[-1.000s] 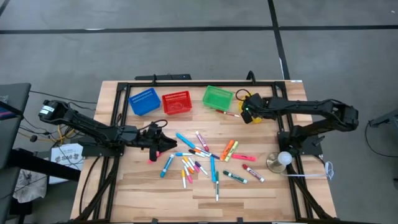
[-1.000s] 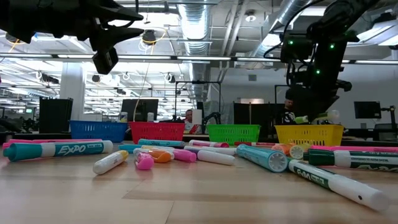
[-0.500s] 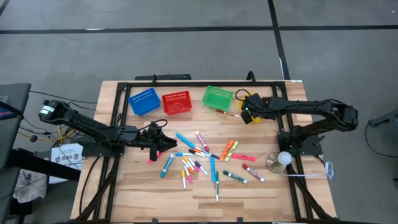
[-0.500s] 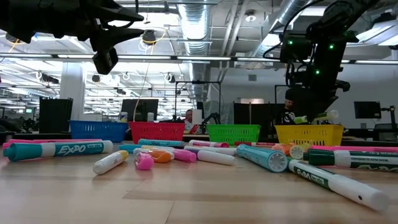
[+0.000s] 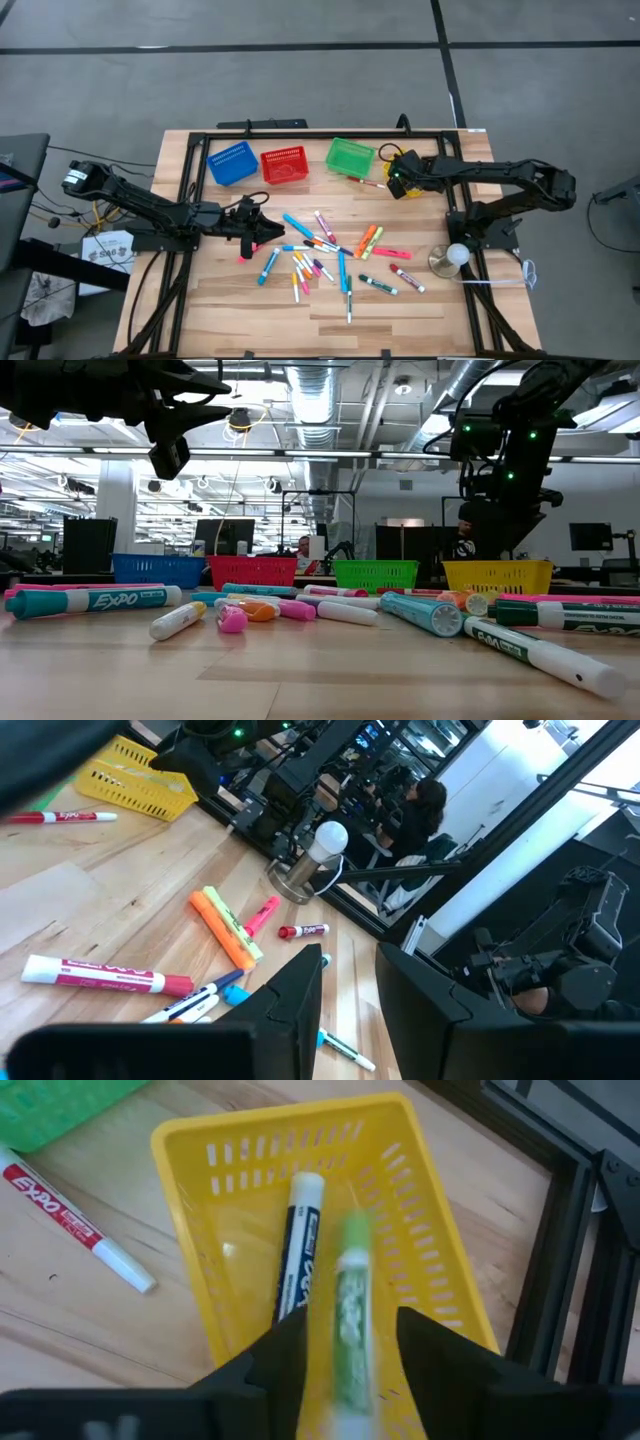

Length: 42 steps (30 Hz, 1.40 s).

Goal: Pick & Place Markers
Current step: Put the large pink marker pen into the yellow bin

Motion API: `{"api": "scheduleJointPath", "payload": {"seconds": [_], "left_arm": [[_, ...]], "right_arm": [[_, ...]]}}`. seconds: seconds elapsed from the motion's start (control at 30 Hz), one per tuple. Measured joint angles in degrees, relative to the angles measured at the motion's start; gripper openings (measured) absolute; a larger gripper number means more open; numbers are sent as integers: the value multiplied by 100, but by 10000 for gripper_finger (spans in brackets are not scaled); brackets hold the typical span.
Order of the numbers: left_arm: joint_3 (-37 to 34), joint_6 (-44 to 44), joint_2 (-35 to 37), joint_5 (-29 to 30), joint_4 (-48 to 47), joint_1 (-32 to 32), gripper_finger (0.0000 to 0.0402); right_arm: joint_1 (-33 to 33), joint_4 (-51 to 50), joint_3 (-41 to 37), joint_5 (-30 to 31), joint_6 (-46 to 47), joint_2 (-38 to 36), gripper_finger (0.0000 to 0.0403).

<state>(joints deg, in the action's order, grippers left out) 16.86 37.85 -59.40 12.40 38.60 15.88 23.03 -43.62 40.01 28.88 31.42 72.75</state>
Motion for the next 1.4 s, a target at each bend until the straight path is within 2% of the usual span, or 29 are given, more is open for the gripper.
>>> {"api": "scheduleJointPath", "payload": {"seconds": [0.2,0.43,0.7,0.87,1.1,1.4], "left_arm": [[0,15,0,-2,1,0,97],[0,16,0,-2,-1,0,97],[0,15,0,-47,1,47,97],[0,-4,0,-44,-1,74,97],[0,-5,0,202,1,74,97],[0,13,0,258,1,74,97]], "right_arm": [[0,0,0,-1,4,0,203],[-93,67,2,6,-129,-43,211],[-1104,915,220,-36,-191,-499,194],[-1928,2191,225,-55,36,-586,189],[-2830,4230,229,-63,157,123,187],[-3397,6453,229,-392,162,1834,182]]}}
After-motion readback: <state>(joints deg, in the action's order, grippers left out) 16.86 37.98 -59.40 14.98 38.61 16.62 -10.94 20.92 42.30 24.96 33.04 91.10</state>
